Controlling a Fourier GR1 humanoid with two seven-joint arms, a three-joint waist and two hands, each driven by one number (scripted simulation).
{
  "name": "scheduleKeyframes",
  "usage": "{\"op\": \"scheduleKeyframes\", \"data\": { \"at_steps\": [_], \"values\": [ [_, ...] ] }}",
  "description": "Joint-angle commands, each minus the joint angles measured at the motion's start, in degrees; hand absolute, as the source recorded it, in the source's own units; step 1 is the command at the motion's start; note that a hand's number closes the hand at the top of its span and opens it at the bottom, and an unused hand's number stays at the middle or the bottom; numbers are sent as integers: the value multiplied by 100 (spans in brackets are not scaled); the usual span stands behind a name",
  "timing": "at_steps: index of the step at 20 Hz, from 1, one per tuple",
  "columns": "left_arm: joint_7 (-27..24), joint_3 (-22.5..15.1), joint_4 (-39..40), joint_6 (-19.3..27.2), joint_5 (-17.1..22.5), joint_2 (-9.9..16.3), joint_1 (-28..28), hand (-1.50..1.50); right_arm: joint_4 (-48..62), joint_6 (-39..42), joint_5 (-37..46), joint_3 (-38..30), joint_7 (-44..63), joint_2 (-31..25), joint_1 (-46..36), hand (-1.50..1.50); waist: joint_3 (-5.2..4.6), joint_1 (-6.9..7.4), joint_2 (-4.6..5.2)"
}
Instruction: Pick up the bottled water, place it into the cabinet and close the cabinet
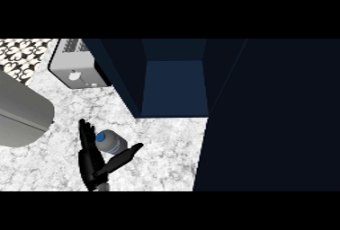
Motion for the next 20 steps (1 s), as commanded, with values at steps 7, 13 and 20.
{"op": "scheduleKeyframes", "data": {
  "at_steps": [7, 13, 20],
  "values": [
    [-1435, -101, 1451, -200, 1096, -5, -337, -150, -351, -86, 654, 276, 29, -125, 96, -150, 3, 21, 6],
    [-2093, 14, 2045, -679, 1632, -5, -472, -150, -683, -111, 575, 158, 303, -226, 48, -150, 2, 12, 4],
    [-2236, 161, 2388, -1253, 1754, -5, -917, -150, -468, -263, 680, 396, 281, -90, -40, -150, 2, 14, 5]
  ]
}}
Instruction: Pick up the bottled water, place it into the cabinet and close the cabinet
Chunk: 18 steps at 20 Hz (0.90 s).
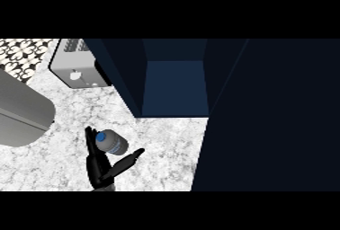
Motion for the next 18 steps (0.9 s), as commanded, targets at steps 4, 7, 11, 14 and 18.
{"op": "scheduleKeyframes", "data": {
  "at_steps": [4, 7, 11, 14, 18],
  "values": [
    [-768, -27, 793, -624, 732, -3, -441, 150, -782, -92, 615, 116, 694, -73, -125, -150, -11, -63, 5],
    [-296, 204, 315, -507, 470, 57, -439, 150, -677, -57, 501, 130, 89, -376, 225, -150, 5, -17, -7],
    [-757, 12, 238, -880, 596, -3, -11, 150, -376, -94, 466, 110, 82, -260, 109, -150, 5, 27, -4],
    [-1059, -71, 872, -1117, 1061, -3, -622, 150, -319, -138, 427, -62, 453, -18, -354, -150, -5, -5, 11],
    [-77, -497, 713, -2153, 530, 641, -451, 150, -520, -214, 504, 216, 305, -263, -112, -150, -4, -61, -16]
  ]
}}
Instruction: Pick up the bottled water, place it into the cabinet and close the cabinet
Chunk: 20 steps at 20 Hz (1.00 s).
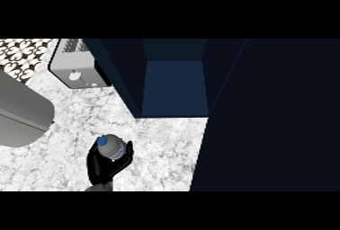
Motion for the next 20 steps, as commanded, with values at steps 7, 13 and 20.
{"op": "scheduleKeyframes", "data": {
  "at_steps": [7, 13, 20],
  "values": [
    [421, -432, -350, -1541, -380, 682, 269, 150, -783, 16, 542, 117, 318, -232, 187, -150, 4, 41, -2],
    [1081, -374, -919, -1377, -533, 893, 39, 150, -612, 55, 231, -175, 62, -326, 206, -150, 9, 48, 3],
    [2013, -691, -2626, -847, -458, 669, 652, 150, -878, -6, 518, -12, 622, -209, -104, -150, 5, 64, -10]
  ]
}}
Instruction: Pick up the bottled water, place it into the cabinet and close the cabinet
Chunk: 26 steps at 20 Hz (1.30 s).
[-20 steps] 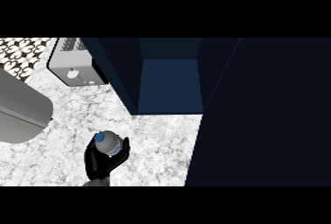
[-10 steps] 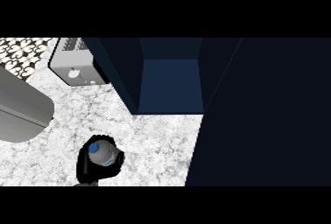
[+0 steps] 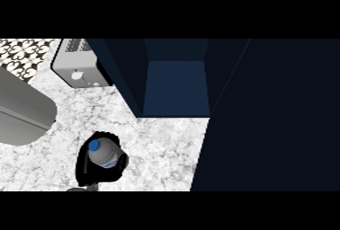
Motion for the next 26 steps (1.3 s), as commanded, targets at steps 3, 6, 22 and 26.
{"op": "scheduleKeyframes", "data": {
  "at_steps": [3, 6, 22, 26],
  "values": [
    [929, -79, -1095, 518, -45, -9, -22, 150, -704, -130, 779, 516, 72, -89, 446, -150, 0, -31, -9],
    [782, -144, -1317, 543, -266, -19, 152, 150, -808, -141, 798, 472, 36, -246, 517, -150, -2, -37, -4],
    [2219, -530, -1813, 2350, -1486, -950, -1214, 150, -875, -202, 579, 424, -83, -385, 584, -150, -2, -62, 3],
    [2245, -235, -1416, 2489, -1514, -1054, -1935, 150, -1008, -189, 592, 608, -250, -583, 843, -150, -3, -105, 2]
  ]
}}
